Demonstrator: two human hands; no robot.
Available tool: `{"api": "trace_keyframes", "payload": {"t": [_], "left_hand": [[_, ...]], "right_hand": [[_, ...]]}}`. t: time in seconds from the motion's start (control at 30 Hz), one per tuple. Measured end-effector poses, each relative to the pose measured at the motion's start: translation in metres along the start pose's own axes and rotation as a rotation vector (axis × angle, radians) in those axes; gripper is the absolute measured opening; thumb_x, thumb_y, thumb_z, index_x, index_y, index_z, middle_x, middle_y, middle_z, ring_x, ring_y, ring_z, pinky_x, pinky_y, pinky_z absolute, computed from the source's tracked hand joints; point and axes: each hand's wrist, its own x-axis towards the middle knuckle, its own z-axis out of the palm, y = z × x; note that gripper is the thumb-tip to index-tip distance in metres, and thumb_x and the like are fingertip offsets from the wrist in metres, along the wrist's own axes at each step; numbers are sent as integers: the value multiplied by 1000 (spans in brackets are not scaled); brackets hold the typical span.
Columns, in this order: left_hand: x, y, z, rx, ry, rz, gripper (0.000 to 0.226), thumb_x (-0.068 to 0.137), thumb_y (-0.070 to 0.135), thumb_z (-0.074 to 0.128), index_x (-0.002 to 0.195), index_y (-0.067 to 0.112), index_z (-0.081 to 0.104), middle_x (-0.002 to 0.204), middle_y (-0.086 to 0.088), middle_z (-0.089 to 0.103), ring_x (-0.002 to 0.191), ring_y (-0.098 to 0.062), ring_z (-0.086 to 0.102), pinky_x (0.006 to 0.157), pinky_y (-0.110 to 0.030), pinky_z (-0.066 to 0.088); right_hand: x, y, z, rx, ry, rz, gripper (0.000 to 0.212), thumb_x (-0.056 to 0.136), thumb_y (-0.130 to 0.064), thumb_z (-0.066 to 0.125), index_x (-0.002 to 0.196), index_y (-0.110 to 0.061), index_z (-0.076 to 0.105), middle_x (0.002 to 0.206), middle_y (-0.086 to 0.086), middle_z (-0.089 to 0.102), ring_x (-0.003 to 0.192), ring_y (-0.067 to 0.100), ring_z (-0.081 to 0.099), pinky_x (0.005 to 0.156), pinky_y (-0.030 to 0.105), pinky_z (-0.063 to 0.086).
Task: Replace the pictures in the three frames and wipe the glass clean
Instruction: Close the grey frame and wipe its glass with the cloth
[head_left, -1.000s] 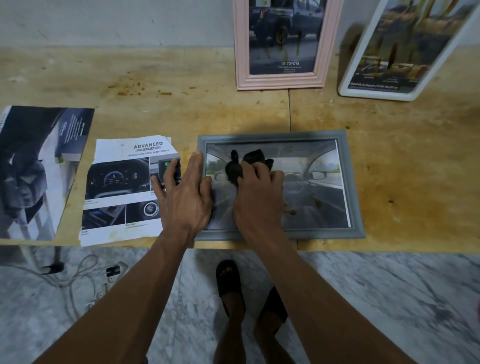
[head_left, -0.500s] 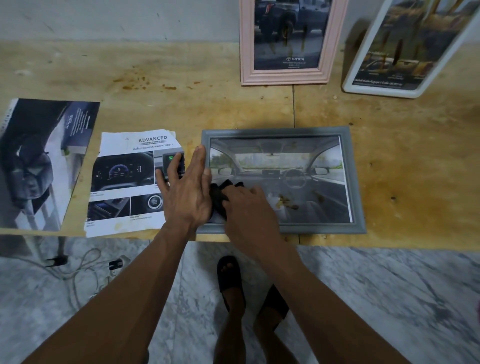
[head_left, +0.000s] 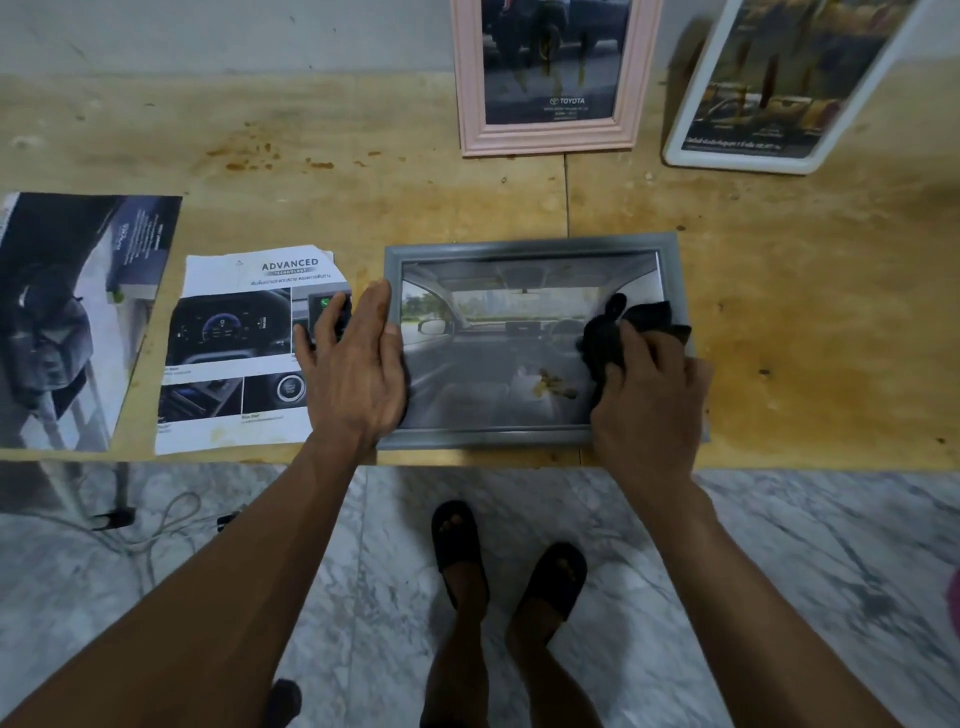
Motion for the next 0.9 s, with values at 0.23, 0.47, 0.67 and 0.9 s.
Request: {"api": "trace_keyframes", "payload": {"t": [0.23,0.47,0.67,0.9], "left_hand": [[-1,1,1,16,19,11,49,104,37,31,152,28,39,153,3,45,148,-26,25,120,-60,8],[-1,2,1,25,18,13,47,106,34,34,153,27,38,154,5,44,148,-25,24,120,-60,8],[-1,3,0,24,10,6,46,107,35,33,153,29,37,154,7,44,149,-23,22,121,-60,7],[-2,2,0,21,8,9,46,107,35,31,153,30,36,154,7,43,150,-23,21,120,-60,6]], "right_hand": [[-10,-25,7,117,33,45,41,92,-11,57,133,-8,58,128,15,56,105,39,43,86,50,44],[-18,-50,12,168,4,19,39,94,-14,57,133,-11,59,130,9,57,106,37,47,85,42,43],[-24,-67,21,152,13,-45,38,90,-15,60,128,-10,63,123,9,62,98,35,51,81,42,47],[-35,-93,27,186,2,-90,34,90,-15,56,122,-9,65,119,9,63,91,31,51,79,39,46]]}}
